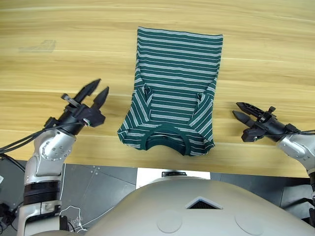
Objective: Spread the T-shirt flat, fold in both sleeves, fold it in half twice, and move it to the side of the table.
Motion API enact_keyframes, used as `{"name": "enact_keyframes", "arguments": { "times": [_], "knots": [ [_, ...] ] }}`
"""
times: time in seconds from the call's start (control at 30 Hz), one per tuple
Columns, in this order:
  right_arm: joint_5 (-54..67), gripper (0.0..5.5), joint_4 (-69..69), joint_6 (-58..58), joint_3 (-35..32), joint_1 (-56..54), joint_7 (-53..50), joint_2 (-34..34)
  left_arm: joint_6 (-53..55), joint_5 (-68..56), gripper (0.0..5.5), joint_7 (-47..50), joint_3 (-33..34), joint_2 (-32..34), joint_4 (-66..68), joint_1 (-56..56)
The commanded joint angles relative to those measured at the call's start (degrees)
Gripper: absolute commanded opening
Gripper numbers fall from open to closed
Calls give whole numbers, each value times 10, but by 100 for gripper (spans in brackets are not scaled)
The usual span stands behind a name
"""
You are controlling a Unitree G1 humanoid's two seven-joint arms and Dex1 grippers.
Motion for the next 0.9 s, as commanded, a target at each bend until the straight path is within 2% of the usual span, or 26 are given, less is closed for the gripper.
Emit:
{"name": "enact_keyframes", "arguments": {
  "times": [0.03,0.17,0.23,0.3,0.43,0.6,0.9],
  "knots": [
    [-33,249,32,-51,49,-40,-17,-56,-25,157,165,20,-45,74,29,33],
    [-13,310,26,-86,94,-47,5,-72,-33,202,220,-11,-106,106,28,34],
    [4,352,12,-97,107,-38,15,-80,-33,199,256,-25,-125,123,29,36],
    [27,371,2,-121,119,-32,19,-87,-29,188,277,-44,-138,146,30,43],
    [81,371,-36,-141,147,1,58,-100,-37,153,277,-78,-168,180,35,34],
    [86,371,-26,-144,159,-14,74,-84,-48,103,277,-115,-204,204,13,27],
    [76,371,-6,-126,181,-46,71,-29,-69,63,277,-164,-280,184,70,-61]
  ]
}}
